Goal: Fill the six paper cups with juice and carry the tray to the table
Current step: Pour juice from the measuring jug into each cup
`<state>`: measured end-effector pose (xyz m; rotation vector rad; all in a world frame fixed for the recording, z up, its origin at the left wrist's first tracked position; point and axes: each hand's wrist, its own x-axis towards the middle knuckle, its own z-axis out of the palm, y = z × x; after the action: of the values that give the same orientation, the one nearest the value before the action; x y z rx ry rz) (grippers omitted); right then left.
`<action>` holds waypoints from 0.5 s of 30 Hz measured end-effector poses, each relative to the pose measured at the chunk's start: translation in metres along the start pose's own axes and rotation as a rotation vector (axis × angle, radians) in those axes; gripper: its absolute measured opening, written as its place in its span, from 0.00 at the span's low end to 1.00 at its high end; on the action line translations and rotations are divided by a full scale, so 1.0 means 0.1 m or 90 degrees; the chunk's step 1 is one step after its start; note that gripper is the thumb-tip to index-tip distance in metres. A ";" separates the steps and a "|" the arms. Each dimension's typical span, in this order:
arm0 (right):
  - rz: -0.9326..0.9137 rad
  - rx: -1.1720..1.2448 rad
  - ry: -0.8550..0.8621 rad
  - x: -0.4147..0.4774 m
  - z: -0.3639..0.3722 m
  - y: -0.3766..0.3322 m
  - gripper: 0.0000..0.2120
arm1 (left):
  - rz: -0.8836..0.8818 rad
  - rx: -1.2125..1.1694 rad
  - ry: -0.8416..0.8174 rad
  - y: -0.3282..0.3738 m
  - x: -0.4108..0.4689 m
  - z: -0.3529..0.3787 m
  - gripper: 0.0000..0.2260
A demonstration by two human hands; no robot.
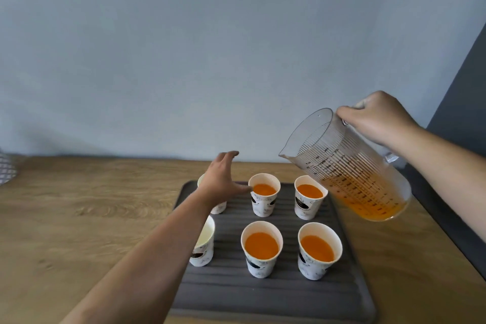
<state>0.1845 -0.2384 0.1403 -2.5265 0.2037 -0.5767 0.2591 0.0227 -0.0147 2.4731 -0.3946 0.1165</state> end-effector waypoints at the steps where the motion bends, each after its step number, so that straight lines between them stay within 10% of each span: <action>1: -0.007 0.003 -0.002 0.00 0.00 -0.05 0.19 | -0.002 0.009 0.033 -0.06 -0.01 -0.07 0.41; 15: -0.025 0.035 -0.038 0.02 0.25 -0.33 0.20 | -0.206 -0.082 0.024 -0.66 -0.07 -0.01 0.33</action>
<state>0.1980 -0.1995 0.1393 -2.4949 0.1152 -0.5147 0.2725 0.0754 -0.0527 2.3674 0.0176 0.0029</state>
